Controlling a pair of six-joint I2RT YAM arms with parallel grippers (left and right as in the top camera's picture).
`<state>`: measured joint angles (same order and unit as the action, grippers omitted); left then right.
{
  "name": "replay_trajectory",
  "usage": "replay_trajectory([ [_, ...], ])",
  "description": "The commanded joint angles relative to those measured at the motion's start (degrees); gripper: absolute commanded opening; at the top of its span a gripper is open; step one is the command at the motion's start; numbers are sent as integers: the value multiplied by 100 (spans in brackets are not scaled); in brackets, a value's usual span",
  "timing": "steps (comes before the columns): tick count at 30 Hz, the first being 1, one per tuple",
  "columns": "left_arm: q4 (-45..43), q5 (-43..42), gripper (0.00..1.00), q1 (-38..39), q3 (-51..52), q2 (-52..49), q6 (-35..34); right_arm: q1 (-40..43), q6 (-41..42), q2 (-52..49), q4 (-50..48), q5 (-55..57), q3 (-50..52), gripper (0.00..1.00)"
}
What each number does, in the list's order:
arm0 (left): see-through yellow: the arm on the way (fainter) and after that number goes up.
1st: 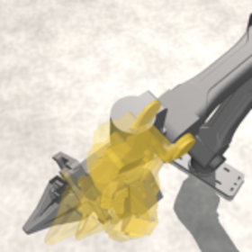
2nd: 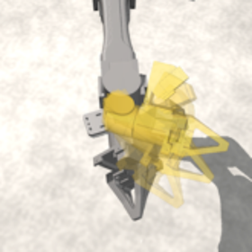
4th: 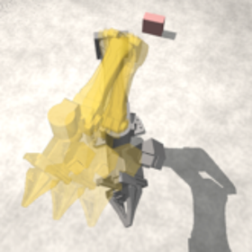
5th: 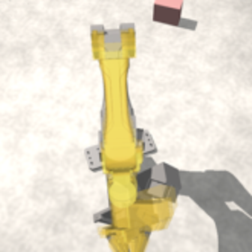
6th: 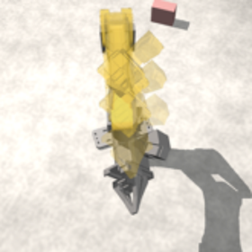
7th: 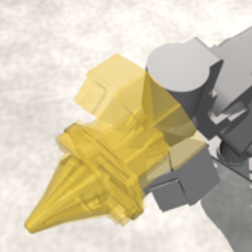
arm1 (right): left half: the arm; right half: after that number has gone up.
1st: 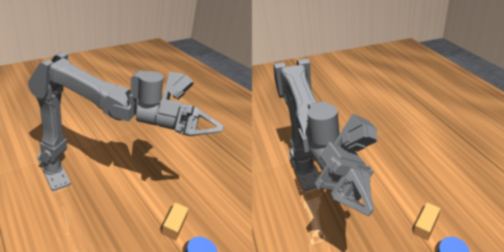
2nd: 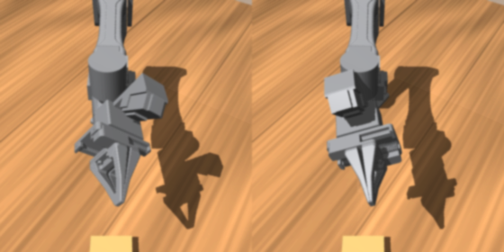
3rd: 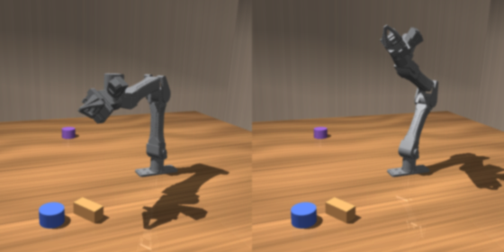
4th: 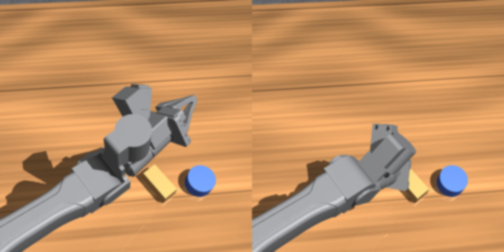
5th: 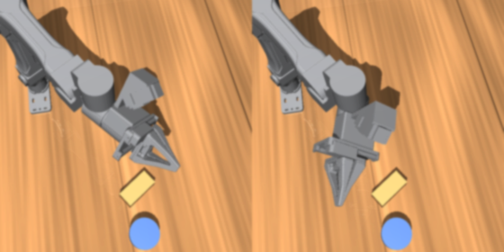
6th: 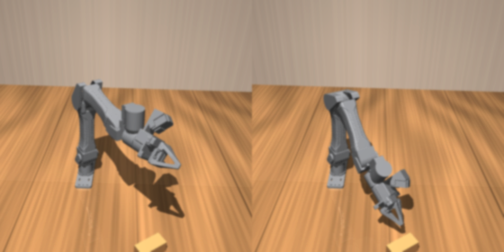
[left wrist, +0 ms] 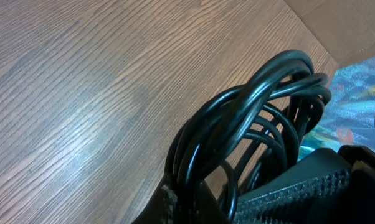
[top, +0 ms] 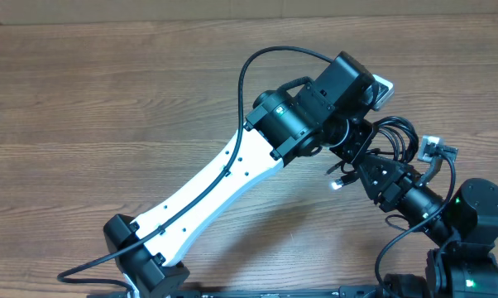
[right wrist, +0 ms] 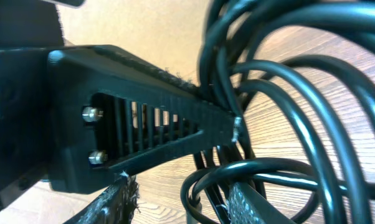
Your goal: Untangle cables
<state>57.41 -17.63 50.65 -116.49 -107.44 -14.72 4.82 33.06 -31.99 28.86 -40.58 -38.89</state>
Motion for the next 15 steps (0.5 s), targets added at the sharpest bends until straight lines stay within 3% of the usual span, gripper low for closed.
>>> replay_trajectory([
  [1, -70, -299, 4, 81, -46, -2, 63, -20, 15, 28, 44, 262, -81, 44],
  [4, -70, -299, 4, 81, -46, -2, 63, -20, 20, 28, 118, 422, -81, 39],
  [10, -70, -304, 4, 81, -46, -2, 105, -20, 286, 28, 437, 1040, -81, 38],
  [15, -72, -302, 4, 81, -46, -2, 105, -20, 295, 28, 494, 1154, -81, 24],
])
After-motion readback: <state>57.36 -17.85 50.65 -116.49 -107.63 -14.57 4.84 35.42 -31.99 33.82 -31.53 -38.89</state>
